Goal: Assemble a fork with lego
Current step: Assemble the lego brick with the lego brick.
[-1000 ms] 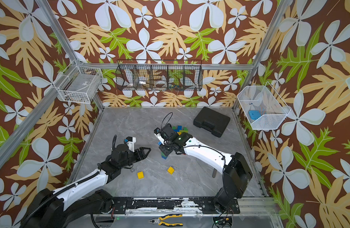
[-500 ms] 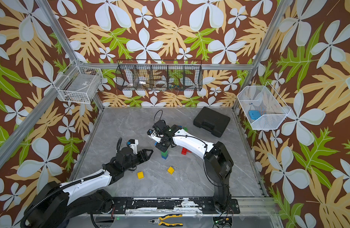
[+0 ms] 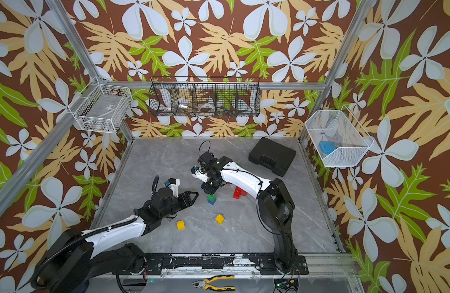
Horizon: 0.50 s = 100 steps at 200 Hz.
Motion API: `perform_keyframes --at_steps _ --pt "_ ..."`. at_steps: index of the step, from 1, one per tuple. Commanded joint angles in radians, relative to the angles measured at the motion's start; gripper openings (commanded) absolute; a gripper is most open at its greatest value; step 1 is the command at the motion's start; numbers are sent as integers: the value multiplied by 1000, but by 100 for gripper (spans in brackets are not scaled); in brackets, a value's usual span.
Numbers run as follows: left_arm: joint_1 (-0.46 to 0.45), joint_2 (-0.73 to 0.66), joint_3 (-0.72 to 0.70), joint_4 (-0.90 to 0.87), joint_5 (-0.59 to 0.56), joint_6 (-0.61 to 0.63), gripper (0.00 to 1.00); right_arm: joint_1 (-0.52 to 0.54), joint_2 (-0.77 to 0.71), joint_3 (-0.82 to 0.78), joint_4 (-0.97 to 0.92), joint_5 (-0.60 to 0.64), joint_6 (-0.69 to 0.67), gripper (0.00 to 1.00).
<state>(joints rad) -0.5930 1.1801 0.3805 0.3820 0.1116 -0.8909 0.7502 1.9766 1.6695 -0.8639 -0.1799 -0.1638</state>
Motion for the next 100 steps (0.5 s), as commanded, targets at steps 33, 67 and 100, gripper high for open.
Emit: perform_keyframes --at_steps 33,67,100 --pt "-2 3 3 37 19 12 67 0 19 15 -41 -34 27 0" --pt "-2 -1 -1 35 23 14 67 0 22 9 -44 -36 40 0" --pt "-2 -5 -6 33 23 14 67 0 33 1 -46 -13 54 0"
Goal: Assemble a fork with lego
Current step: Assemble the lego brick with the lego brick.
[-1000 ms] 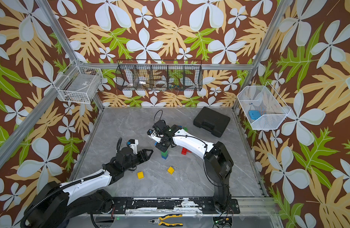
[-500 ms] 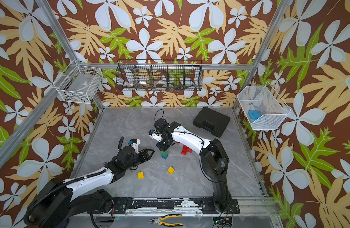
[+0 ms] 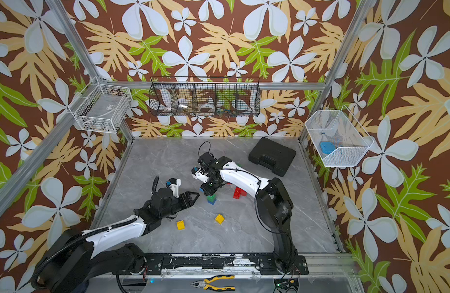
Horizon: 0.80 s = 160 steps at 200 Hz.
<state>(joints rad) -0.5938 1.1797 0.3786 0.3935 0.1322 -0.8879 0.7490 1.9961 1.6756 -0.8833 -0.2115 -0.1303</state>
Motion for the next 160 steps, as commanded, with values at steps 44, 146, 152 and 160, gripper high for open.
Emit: perform_keyframes --at_steps 44,146,152,160 --pt "-1 -8 -3 18 2 11 67 1 21 0 -57 28 30 0" --pt "-1 14 2 19 1 14 67 21 3 -20 -111 133 48 0" --pt "-1 16 2 19 1 14 67 25 3 -20 -112 142 47 0" --pt "-1 17 2 18 1 14 67 30 1 -22 -112 150 49 0"
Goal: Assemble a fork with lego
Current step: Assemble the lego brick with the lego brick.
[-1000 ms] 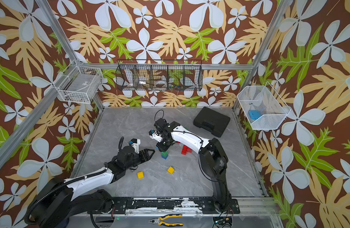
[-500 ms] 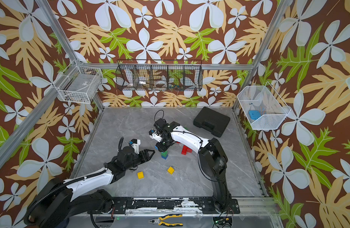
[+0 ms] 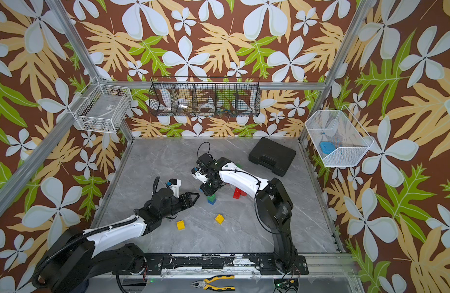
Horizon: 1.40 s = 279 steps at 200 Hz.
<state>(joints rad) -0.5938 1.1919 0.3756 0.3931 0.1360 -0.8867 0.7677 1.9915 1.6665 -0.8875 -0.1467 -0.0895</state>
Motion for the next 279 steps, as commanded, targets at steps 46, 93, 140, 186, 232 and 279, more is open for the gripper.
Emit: perform_keyframes --at_steps 46,93,140,186,232,279 --pt "-1 -1 -2 18 -7 11 66 20 0 -36 -104 96 25 0" --pt "-1 -1 -4 19 -8 11 66 19 18 -26 -104 52 88 0" --pt "-1 -12 -11 14 -16 10 66 19 23 -16 -115 103 133 0" --pt "-1 -7 -10 15 -16 12 66 24 20 -32 -88 115 109 0" --pt "-1 1 -8 16 -15 17 66 34 21 -43 -89 62 24 0" --pt "-1 6 -6 16 -14 19 66 22 40 -18 -126 58 98 0"
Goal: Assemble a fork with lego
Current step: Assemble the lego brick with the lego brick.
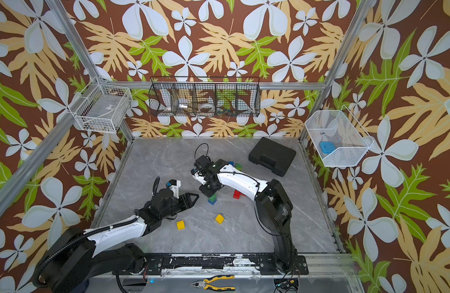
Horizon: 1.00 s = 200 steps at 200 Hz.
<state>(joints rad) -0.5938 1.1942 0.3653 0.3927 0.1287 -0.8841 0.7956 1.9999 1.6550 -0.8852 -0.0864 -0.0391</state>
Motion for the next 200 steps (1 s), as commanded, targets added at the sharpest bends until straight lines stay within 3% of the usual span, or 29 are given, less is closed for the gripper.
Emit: perform_keyframes --at_steps 1,47,138,200 --pt "-1 3 4 16 -7 16 66 -6 31 -5 -129 -2 49 0" --pt "-1 6 7 16 -6 17 66 -7 25 -12 -123 14 148 0" --pt "-1 11 22 7 -2 25 66 20 7 -55 -122 48 -31 0" --pt "-1 21 34 4 3 30 66 -6 -18 -87 -112 15 124 0"
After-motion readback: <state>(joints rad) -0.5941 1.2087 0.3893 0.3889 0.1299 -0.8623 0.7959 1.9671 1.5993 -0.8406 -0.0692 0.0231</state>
